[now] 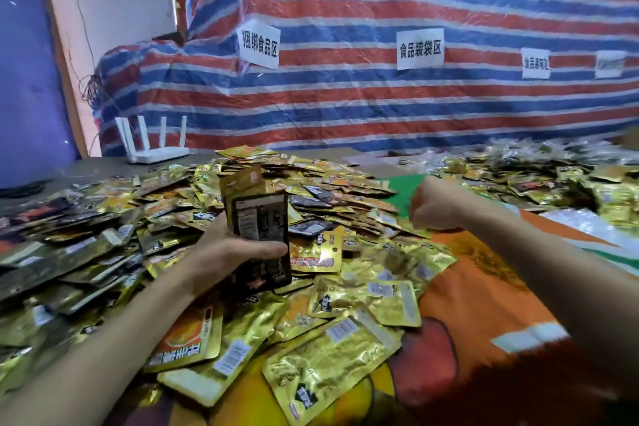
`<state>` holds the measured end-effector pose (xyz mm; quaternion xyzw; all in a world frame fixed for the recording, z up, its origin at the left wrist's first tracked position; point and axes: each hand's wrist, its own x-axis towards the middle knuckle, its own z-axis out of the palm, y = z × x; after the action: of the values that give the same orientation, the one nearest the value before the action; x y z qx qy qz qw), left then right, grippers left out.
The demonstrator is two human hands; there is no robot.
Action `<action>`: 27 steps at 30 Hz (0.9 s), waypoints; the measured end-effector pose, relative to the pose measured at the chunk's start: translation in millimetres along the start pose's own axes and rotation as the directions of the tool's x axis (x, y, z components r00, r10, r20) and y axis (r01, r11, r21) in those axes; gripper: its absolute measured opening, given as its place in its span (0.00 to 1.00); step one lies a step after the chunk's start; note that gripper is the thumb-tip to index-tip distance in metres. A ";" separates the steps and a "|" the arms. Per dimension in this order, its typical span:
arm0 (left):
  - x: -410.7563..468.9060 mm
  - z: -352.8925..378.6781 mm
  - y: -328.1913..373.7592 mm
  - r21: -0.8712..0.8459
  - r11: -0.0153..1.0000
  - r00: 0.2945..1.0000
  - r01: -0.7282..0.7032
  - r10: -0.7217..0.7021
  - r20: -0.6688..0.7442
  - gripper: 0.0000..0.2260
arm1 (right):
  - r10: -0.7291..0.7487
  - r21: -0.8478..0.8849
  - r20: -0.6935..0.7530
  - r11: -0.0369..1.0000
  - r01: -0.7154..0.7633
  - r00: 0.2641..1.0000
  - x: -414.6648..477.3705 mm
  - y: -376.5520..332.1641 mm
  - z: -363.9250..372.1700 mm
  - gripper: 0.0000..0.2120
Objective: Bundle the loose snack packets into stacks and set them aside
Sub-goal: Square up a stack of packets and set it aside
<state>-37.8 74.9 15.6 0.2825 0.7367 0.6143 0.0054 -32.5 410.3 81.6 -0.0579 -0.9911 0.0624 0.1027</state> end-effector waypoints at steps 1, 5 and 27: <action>-0.4 -0.2 0.4 -0.005 1.000 1.000 0.009 -0.009 0.011 0.29 | 0.057 -0.106 0.047 0.993 -0.051 0.997 -2.9 13.2 -1.8 0.04; 0.8 -2.3 -1.7 -0.064 0.998 0.999 0.013 -0.016 -0.051 0.27 | 0.185 -0.306 0.216 0.945 -0.113 0.959 -18.9 45.9 1.7 0.04; 0.7 -3.0 0.2 -0.097 0.994 0.990 0.042 -0.054 -0.132 0.25 | 0.200 -0.311 -0.037 0.929 -0.201 0.979 -28.4 71.3 6.6 0.05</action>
<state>-39.3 72.5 16.7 0.2222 0.7124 0.6655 -0.0161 1.0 476.2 59.9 -0.1745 -0.9770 -0.0857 0.0877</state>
